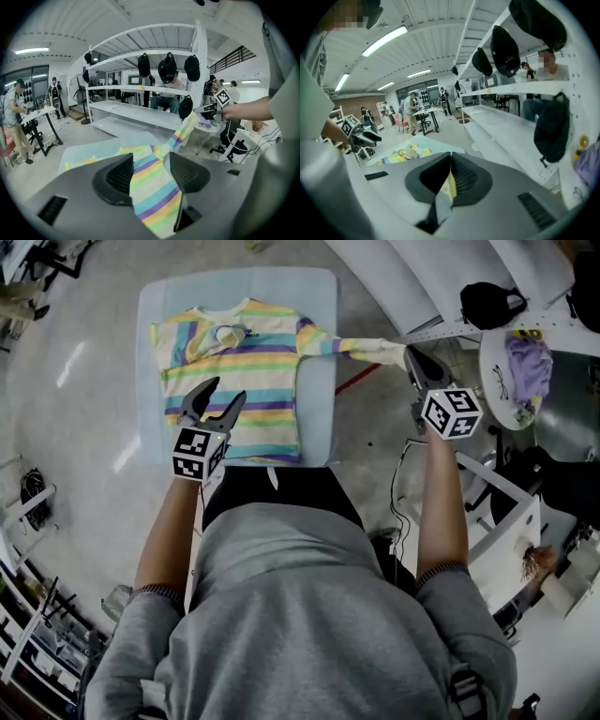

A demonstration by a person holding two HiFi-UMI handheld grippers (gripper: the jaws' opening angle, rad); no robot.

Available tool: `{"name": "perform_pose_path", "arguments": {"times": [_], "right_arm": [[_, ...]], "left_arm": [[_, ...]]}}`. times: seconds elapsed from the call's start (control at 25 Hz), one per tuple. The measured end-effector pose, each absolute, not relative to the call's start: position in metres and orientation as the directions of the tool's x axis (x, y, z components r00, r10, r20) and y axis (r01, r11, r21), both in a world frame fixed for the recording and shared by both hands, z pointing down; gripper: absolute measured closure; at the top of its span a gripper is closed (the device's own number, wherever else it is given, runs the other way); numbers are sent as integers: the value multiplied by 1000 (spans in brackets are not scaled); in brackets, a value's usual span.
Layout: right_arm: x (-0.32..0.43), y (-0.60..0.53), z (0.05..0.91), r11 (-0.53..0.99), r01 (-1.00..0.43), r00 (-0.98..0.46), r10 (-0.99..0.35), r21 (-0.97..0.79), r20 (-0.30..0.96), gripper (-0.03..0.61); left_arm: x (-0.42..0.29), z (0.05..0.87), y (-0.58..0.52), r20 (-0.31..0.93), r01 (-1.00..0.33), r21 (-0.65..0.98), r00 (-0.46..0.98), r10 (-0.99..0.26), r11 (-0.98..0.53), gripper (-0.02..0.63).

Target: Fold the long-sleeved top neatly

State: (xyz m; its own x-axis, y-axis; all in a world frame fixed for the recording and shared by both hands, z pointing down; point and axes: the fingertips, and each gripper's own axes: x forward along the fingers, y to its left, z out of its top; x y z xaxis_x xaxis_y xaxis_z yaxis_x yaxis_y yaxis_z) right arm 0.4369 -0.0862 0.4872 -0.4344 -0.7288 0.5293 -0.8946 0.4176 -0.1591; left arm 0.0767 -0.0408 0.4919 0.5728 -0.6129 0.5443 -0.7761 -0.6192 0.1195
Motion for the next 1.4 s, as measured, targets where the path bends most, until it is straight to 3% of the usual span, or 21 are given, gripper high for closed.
{"name": "perform_pose_path", "arguments": {"times": [0.52, 0.92, 1.4], "right_arm": [[355, -133, 430, 700, -703, -543, -641, 124, 543, 565], [238, -163, 413, 883, -336, -599, -469, 327, 649, 565], [112, -166, 412, 903, 119, -641, -248, 413, 726, 563]], "left_arm": [[34, 447, -86, 467, -776, 85, 585, -663, -624, 344], [-25, 441, -104, 458, -794, 46, 556, -694, -606, 344], [-71, 440, -119, 436, -833, 45, 514, -739, -552, 344]]}}
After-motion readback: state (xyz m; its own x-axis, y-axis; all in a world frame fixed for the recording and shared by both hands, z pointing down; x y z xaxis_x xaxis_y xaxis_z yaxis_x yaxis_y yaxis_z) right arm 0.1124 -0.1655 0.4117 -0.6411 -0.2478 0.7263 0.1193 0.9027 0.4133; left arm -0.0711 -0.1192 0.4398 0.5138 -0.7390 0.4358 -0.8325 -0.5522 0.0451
